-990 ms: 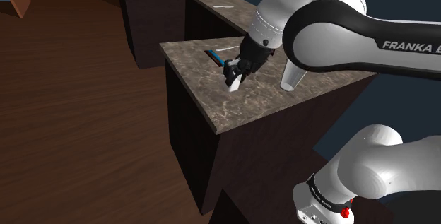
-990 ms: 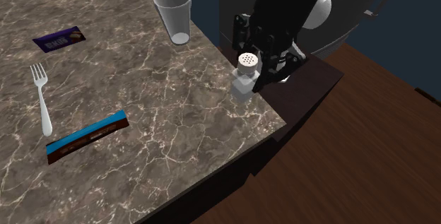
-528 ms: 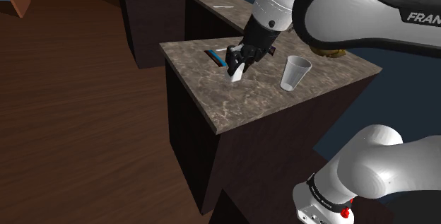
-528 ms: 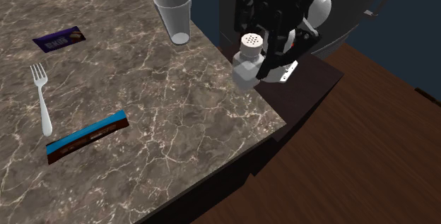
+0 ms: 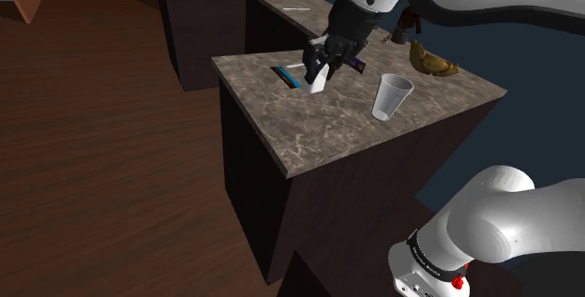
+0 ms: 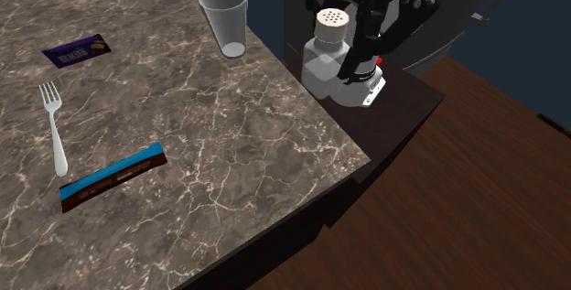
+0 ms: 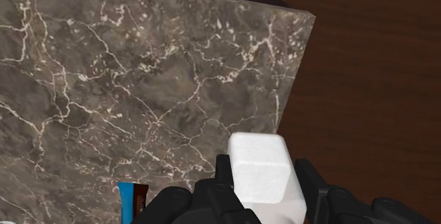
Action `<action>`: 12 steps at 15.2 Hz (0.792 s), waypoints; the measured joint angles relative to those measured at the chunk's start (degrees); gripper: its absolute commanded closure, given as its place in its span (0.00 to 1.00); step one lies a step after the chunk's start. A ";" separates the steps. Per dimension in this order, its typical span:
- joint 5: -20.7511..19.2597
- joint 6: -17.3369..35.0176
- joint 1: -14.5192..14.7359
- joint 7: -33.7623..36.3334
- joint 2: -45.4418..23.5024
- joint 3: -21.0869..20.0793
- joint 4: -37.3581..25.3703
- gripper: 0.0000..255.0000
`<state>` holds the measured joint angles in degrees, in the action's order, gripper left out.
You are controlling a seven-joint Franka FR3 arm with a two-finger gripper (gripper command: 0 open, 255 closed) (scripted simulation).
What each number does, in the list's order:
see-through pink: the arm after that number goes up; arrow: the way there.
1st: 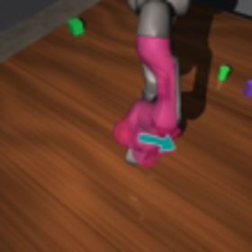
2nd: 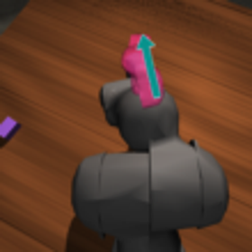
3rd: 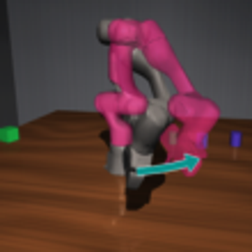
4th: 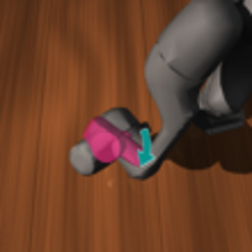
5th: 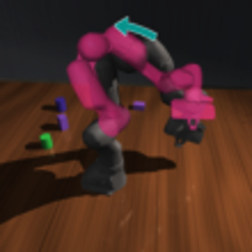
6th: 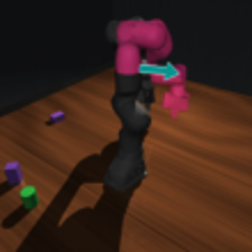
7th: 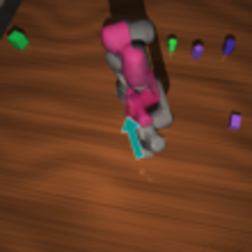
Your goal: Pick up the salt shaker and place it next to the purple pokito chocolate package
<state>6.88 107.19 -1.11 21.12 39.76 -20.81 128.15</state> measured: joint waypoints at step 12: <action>-3.85 3.26 -4.57 -11.63 -9.01 9.48 -5.19 1.00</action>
<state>3.03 110.44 -5.68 9.50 30.75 -11.33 122.96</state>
